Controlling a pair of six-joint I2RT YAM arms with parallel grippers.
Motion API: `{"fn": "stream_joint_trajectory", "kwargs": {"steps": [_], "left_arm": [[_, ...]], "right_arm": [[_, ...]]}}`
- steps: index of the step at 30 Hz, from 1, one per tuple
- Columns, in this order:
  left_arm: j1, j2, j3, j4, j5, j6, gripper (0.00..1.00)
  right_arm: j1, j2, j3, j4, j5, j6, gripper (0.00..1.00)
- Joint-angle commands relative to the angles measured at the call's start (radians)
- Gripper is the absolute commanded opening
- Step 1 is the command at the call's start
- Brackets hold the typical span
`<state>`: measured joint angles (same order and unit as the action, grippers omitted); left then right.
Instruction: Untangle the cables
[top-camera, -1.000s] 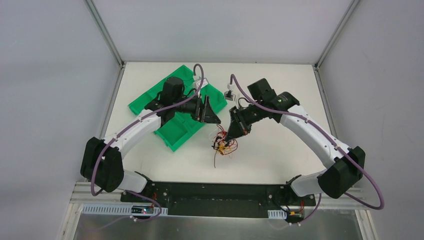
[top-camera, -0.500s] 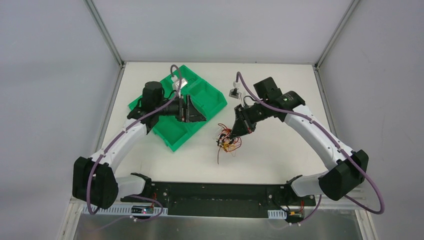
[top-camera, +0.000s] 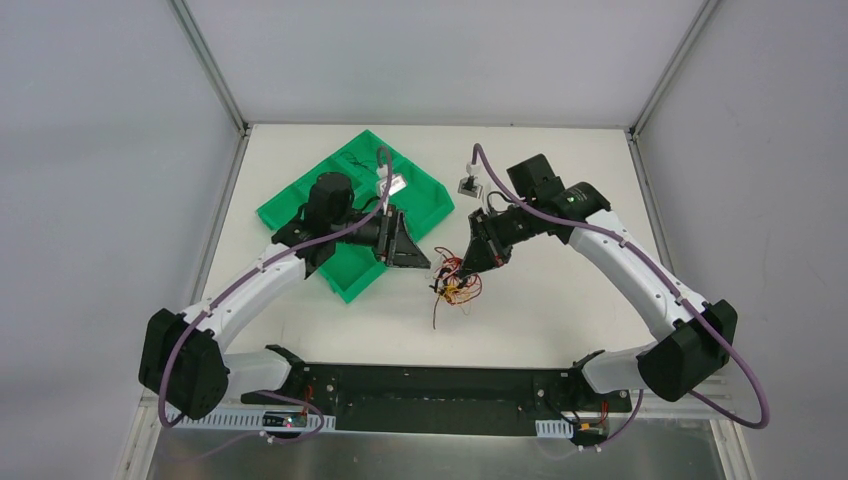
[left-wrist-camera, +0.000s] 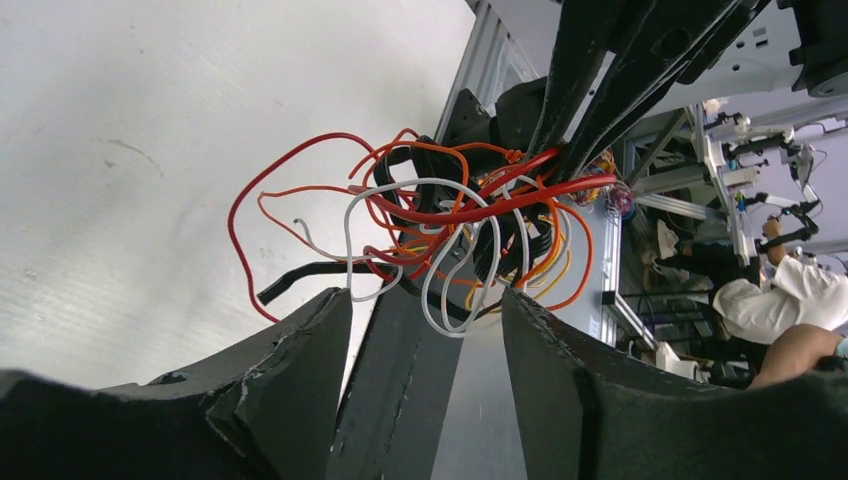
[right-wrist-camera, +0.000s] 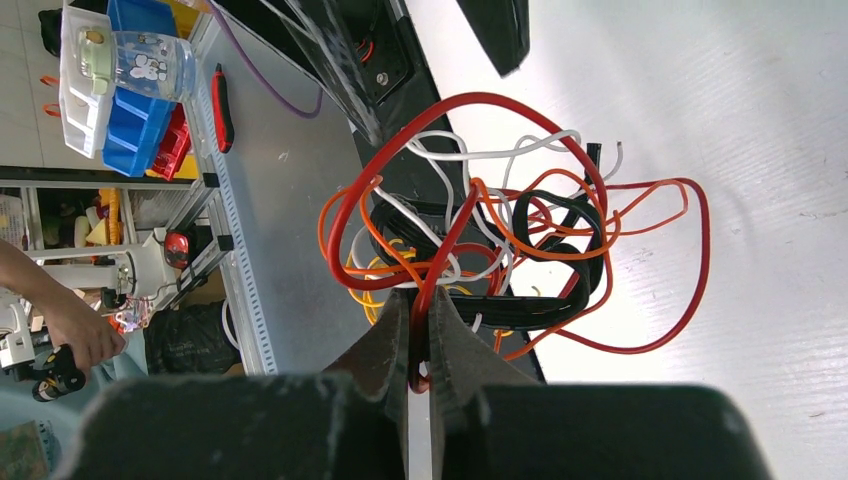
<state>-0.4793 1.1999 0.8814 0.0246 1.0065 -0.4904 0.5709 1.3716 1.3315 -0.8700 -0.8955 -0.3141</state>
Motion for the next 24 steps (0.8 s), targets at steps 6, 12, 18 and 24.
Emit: {"fn": "stream_joint_trajectory", "kwargs": {"steps": [6,12,18,24], "left_arm": [[-0.064,0.060,0.048,0.064,0.038,-0.017,0.49],[-0.059,0.049,0.082,0.039,0.067,-0.014,0.00],[0.061,0.014,0.195,-0.056,0.082,0.009,0.00],[0.240,0.014,0.394,-0.060,0.074,-0.022,0.00]], "right_arm": [[-0.006,-0.019,-0.007,0.034,-0.029,0.013,0.00],[-0.056,-0.014,-0.037,0.043,-0.043,0.017,0.00],[-0.160,-0.005,-0.106,-0.033,0.119,-0.103,0.00],[-0.263,0.029,-0.164,-0.063,0.302,-0.176,0.00]]}}
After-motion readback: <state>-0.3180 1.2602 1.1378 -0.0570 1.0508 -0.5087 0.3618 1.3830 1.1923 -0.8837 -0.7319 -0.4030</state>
